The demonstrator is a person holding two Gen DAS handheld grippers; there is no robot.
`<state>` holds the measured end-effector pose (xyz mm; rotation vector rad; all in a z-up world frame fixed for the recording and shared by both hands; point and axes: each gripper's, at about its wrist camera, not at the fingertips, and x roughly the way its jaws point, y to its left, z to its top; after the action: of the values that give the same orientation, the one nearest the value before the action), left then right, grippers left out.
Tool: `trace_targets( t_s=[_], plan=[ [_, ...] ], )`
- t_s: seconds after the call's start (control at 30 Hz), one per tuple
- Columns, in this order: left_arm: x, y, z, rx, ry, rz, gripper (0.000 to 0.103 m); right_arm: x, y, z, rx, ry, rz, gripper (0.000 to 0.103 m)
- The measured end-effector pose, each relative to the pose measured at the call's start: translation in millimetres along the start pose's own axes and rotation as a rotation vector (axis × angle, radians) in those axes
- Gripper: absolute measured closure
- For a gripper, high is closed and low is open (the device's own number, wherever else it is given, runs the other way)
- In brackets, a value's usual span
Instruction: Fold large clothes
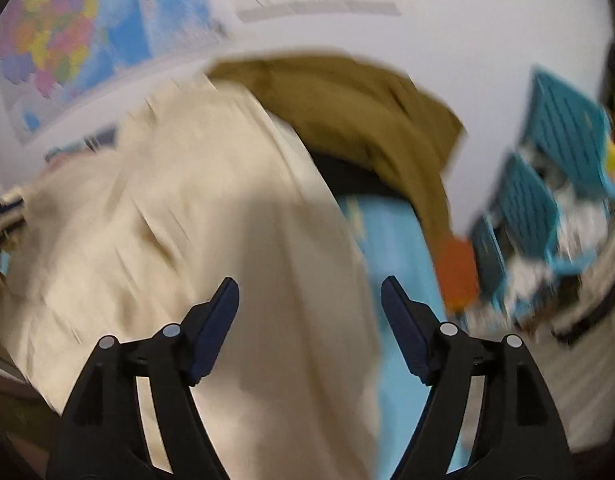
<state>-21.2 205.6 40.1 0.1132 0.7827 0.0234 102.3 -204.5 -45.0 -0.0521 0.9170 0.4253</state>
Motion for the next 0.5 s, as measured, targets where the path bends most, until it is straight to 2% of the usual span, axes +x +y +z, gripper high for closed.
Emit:
trace_targets(
  t_s=[0.1, 0.13, 0.17, 0.2, 0.23, 0.27, 0.33, 0.5],
  plan=[
    [9.5, -11.1, 2.9, 0.017, 0.015, -0.029, 0.021, 1.9, -17.2, -28.9, 0.046, 0.064, 0.031, 0.029],
    [12.2, -13.4, 3.5, 0.022, 0.019, -0.032, 0.021, 1.4, -21.1, -36.9, 0.058, 0.074, 0.065, 0.047],
    [15.4, -17.2, 5.0, 0.026, 0.024, -0.037, 0.021, 0.7, -22.6, -41.4, 0.059, 0.077, 0.102, 0.07],
    [17.5, -18.3, 6.1, 0.027, 0.028, -0.043, 0.021, -2.4, -22.4, -43.4, 0.056, 0.066, 0.129, 0.077],
    [19.1, -21.4, 7.3, 0.03, 0.032, -0.054, 0.021, -6.8, -21.9, -43.1, 0.048, 0.051, 0.154, 0.091],
    [20.5, -24.2, 8.4, 0.033, 0.034, -0.06, 0.021, -11.4, -21.7, -42.1, 0.048, 0.038, 0.17, 0.095],
    [21.3, -28.0, 9.0, 0.041, 0.035, -0.064, 0.021, -20.9, -22.1, -34.0, 0.043, 0.015, 0.156, 0.096],
    [16.5, -33.2, 12.2, 0.061, 0.028, -0.067, 0.021, -90.2, -28.2, 21.3, 0.037, -0.174, 0.202, 0.097]
  ],
)
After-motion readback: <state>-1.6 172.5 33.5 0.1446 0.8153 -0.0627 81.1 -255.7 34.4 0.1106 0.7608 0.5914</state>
